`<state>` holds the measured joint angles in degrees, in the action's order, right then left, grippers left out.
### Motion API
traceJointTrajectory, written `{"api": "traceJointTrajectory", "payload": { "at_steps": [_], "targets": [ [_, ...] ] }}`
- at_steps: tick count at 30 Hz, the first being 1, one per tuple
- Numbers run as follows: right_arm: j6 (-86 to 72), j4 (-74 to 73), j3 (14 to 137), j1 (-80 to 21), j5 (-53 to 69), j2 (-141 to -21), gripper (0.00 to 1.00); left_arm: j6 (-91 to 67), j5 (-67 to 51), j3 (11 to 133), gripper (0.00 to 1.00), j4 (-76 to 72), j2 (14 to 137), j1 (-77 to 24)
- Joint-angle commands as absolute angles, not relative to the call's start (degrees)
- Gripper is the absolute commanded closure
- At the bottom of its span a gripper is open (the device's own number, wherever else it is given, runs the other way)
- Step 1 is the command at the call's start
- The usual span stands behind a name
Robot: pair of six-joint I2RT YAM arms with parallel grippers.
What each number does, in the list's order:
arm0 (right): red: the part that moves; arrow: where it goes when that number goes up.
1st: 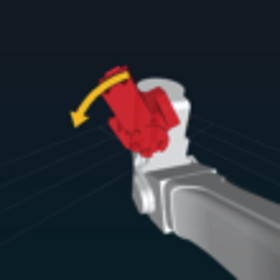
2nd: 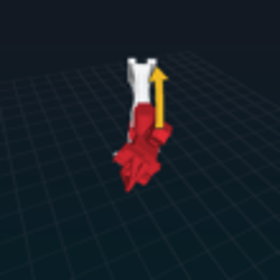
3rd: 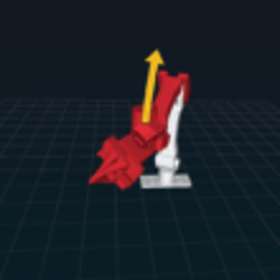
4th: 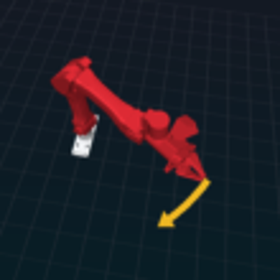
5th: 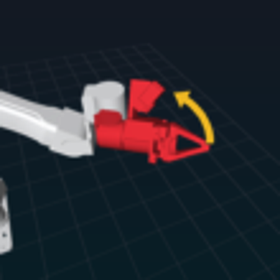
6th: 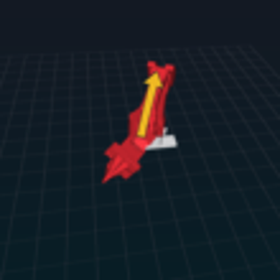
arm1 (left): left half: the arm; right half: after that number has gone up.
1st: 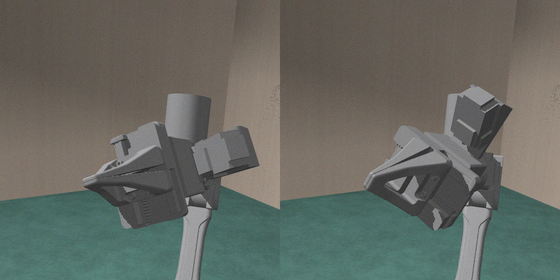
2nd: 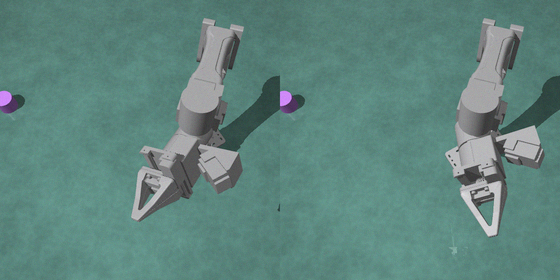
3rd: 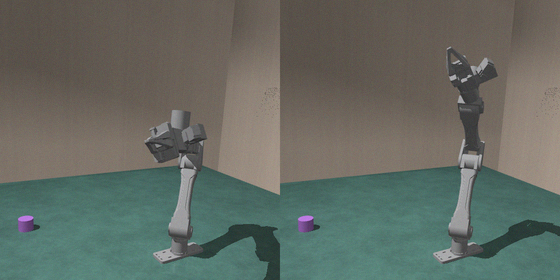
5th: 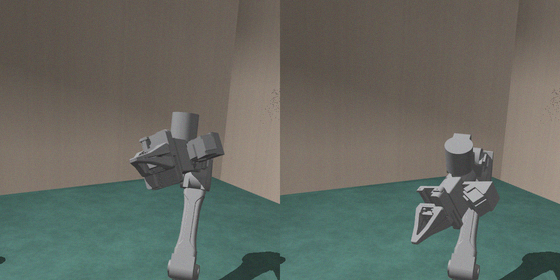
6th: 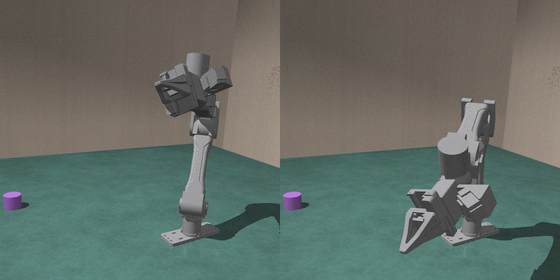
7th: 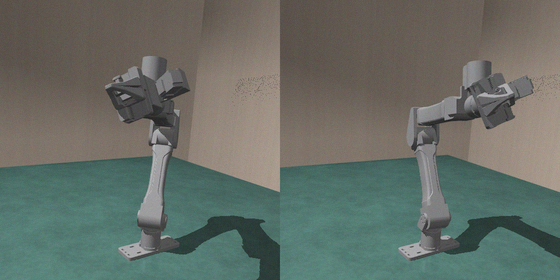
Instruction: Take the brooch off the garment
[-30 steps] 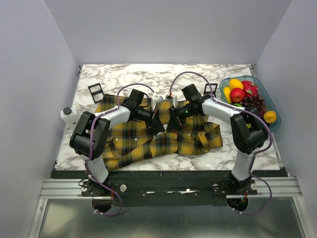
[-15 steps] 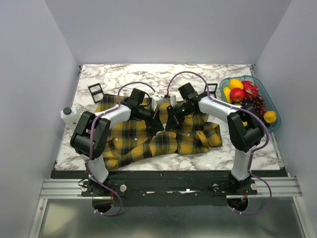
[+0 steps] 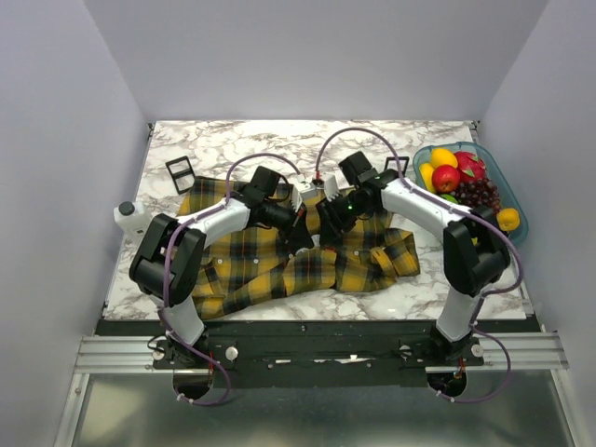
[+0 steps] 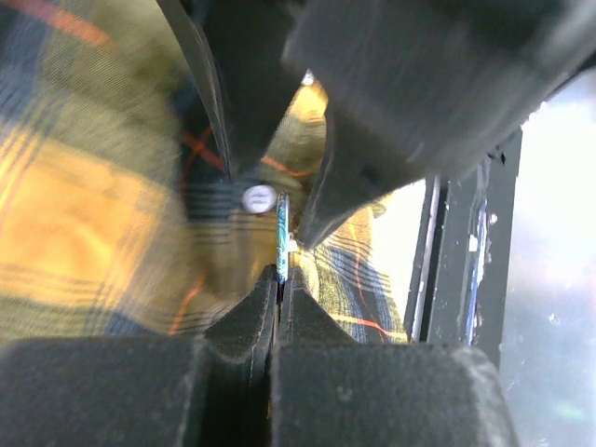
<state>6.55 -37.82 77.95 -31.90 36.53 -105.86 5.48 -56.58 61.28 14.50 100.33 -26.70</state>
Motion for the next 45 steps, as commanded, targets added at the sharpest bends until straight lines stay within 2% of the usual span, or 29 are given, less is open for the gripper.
{"api": "traceJointTrajectory", "payload": {
  "at_steps": [1, 8, 16, 24, 32, 36, 40, 43, 44, 45],
  "targets": [
    [17.7, -43.2, 77.3, -29.8, 37.7, -97.6, 0.48, 10.5, -56.6, 62.2, 1.00, 20.3, 98.4, -26.5],
    [24.2, -45.2, 74.5, -27.9, 36.9, -93.3, 0.48, 18.8, -49.4, 65.6, 1.00, 27.9, 94.2, -26.5],
    [24.9, -45.0, 73.0, -27.8, 32.0, -90.7, 0.48, 32.1, -34.9, 61.4, 1.00, 25.5, 86.1, -30.8],
    [26.0, -46.2, 70.7, -27.8, 27.4, -83.8, 0.49, 48.6, -14.6, 50.0, 1.00, 7.0, 80.0, -39.0],
    [26.7, -49.0, 67.9, -27.8, 21.2, -77.1, 0.49, 66.2, -6.2, 36.5, 1.00, -21.0, 79.3, -41.5],
    [28.6, -46.9, 67.0, -27.8, 21.0, -75.1, 0.50, 69.5, -5.2, 34.6, 1.00, -26.2, 81.5, -41.6],
    [28.0, -42.0, 65.7, -27.7, 21.4, -74.2, 0.50, 68.2, -0.5, 38.9, 1.00, -21.6, 83.3, -43.7],
    [26.0, -40.3, 65.9, -26.2, 23.4, -71.8, 0.50, 54.9, 0.3, 55.1, 1.00, -3.4, 85.0, -41.8],
    [25.0, -39.7, 66.7, -25.3, 23.6, -71.1, 0.48, 49.8, -2.0, 60.3, 1.00, 7.7, 85.9, -38.4],
    [23.4, -39.3, 67.1, -24.8, 24.8, -70.3, 0.47, 43.9, -11.7, 71.7, 1.00, 13.8, 86.7, -36.4]
  ]
}}
